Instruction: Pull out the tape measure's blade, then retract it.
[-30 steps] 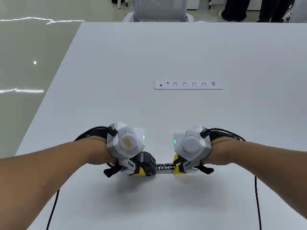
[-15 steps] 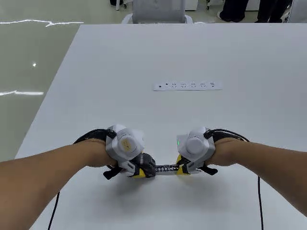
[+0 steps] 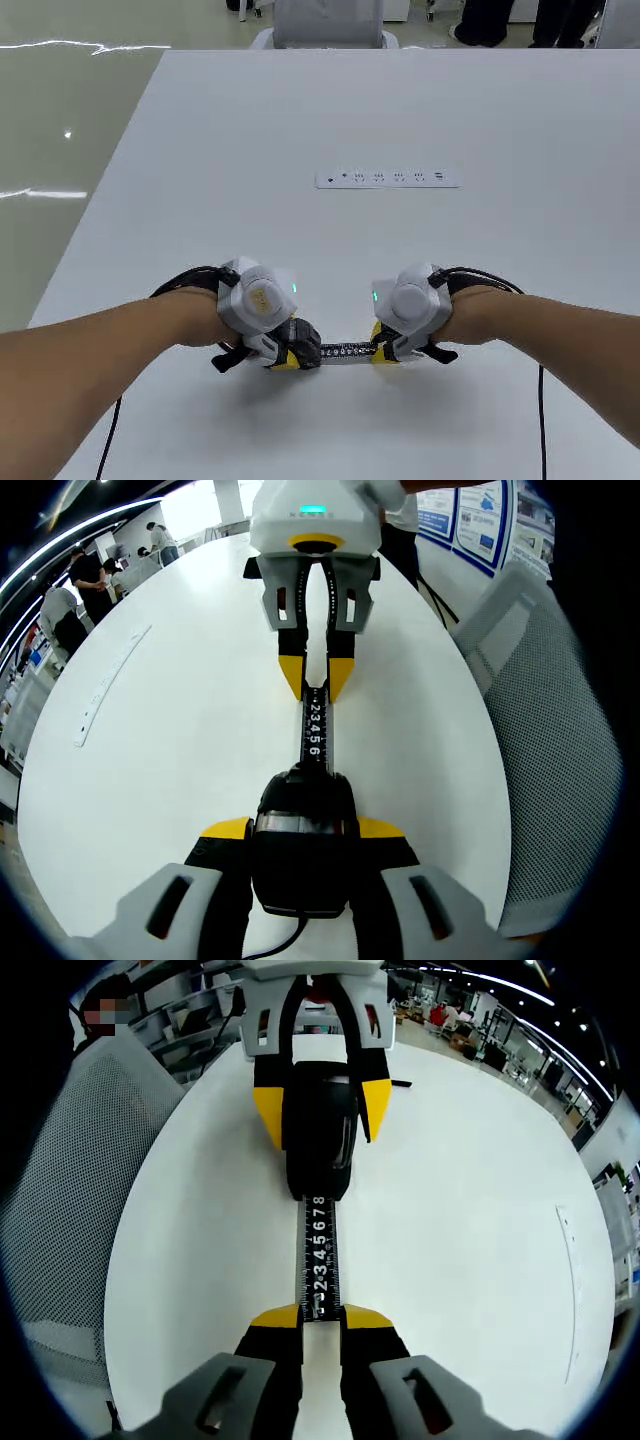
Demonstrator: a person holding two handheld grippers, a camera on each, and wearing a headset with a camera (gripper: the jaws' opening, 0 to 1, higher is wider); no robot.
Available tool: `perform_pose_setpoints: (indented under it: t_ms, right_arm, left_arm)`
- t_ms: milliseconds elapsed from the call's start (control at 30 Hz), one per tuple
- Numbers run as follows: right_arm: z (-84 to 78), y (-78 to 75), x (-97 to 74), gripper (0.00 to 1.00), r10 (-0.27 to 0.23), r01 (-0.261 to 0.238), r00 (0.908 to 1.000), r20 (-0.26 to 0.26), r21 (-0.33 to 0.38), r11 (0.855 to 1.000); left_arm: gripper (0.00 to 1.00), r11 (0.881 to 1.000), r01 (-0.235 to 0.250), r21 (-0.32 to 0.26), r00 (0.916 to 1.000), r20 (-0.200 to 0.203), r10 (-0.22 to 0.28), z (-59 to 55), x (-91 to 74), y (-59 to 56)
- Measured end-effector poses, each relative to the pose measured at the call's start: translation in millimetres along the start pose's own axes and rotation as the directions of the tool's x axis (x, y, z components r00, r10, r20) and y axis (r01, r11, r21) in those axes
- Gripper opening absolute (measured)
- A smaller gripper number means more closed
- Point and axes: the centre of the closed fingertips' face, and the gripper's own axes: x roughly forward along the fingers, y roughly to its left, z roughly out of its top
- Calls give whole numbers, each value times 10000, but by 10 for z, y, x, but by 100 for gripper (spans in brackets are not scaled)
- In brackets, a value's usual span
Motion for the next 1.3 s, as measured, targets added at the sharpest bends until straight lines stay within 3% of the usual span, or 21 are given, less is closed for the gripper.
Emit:
perform_pose_setpoints:
  t_ms: [1300]
  right_arm:
    - [-211, -6, -131, 12, -154, 156, 9998, -145, 160, 9997]
  left_arm:
    - [33, 10000, -33, -60, 10000, -32, 33, 0, 2, 12]
